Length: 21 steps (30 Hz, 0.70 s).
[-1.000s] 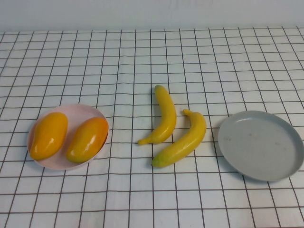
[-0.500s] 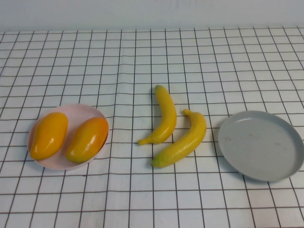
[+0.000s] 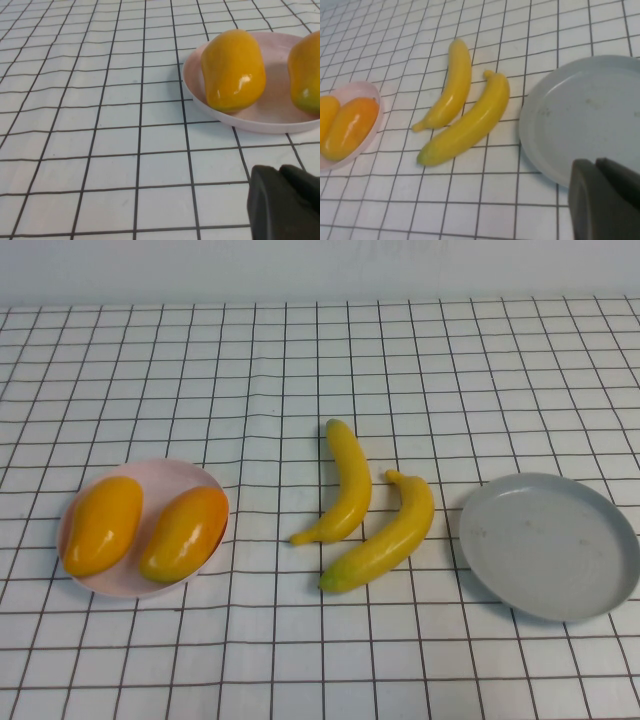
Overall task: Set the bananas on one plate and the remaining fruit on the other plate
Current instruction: Put another type of fruit in the right plate
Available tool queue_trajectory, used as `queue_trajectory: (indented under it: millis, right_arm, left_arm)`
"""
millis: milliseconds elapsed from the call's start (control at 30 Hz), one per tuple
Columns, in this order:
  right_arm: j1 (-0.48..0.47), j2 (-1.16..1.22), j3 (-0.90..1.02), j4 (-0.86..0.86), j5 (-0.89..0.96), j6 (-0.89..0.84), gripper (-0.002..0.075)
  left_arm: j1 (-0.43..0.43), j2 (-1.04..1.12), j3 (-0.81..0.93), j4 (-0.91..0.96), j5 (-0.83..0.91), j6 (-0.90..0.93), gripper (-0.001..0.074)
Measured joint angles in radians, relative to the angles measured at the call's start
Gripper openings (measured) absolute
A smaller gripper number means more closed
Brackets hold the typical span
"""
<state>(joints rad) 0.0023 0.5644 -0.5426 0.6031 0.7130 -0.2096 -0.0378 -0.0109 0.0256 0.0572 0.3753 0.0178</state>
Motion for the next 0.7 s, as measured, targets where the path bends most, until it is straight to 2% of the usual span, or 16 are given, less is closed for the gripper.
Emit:
queue_trajectory:
  millis: [200, 400, 567, 700]
  right_arm:
    - [0.000, 0.256, -0.123, 0.058, 0.035, -0.052, -0.0016]
    - [0.038, 0.537, -0.343, -0.035, 0.259, -0.074, -0.0016]
    - [0.225, 0.719, -0.524, -0.375, 0.333, 0.146, -0.0016]
    - [0.353, 0.837, -0.652, -0.537, 0.361, 0.274, -0.0016]
  left_arm:
    - [0.000, 0.000, 0.000, 0.000, 0.000, 0.000, -0.0002]
    - [0.000, 0.000, 0.000, 0.000, 0.000, 0.000, -0.0002]
    - [0.000, 0.000, 0.000, 0.000, 0.000, 0.000, -0.0002]
    - [0.000, 0.000, 0.000, 0.000, 0.002, 0.000, -0.0002]
